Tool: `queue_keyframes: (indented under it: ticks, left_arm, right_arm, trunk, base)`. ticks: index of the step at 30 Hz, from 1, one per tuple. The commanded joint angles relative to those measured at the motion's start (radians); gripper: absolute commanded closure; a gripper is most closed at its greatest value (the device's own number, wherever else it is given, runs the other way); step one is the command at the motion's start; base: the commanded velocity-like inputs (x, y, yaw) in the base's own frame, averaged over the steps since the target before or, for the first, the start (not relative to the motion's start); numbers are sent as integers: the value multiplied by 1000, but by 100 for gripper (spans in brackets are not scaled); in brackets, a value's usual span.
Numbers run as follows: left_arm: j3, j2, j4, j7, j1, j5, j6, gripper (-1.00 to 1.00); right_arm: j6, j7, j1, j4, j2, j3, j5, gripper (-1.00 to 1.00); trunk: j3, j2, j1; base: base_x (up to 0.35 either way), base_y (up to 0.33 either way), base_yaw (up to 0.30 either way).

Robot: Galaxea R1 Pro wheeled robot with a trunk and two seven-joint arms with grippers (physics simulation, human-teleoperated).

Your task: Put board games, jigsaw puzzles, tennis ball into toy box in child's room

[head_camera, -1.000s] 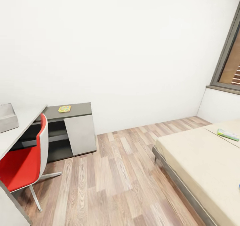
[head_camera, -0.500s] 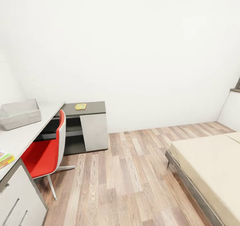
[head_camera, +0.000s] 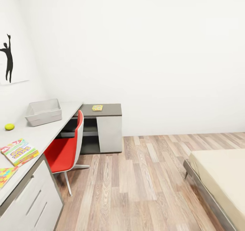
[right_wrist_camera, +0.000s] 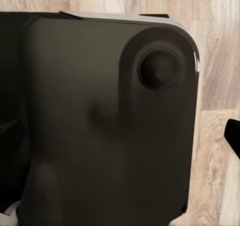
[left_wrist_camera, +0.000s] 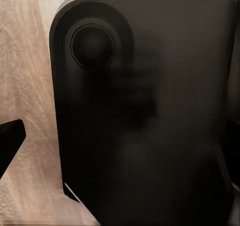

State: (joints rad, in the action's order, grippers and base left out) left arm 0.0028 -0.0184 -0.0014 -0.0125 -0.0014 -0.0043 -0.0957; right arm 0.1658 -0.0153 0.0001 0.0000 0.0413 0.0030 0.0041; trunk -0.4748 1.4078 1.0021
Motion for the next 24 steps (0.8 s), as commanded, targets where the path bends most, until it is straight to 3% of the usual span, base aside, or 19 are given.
queue_keyframes:
  ticks: [1,9,24]
  left_arm:
    - [0,0,0,-1,0,0,-3,-100]
    - [0,0,0,-1,0,0,-3,-100]
    - [1,1,-2,-1,0,-1,-3,-100]
  right_arm:
    - [3,-2,0,0,0,0,0,-100]
    - [3,-2,0,0,-3,0,-2,-100]
    - [8,-1,0,0,-12,-5,-13,-100]
  trunk:
    - [3,-7,-4]
    - [28,-63,-35]
    - [75,-168,-92]
  base:
    - [0,0,275]
    - [0,0,235]
    - [0,0,22]
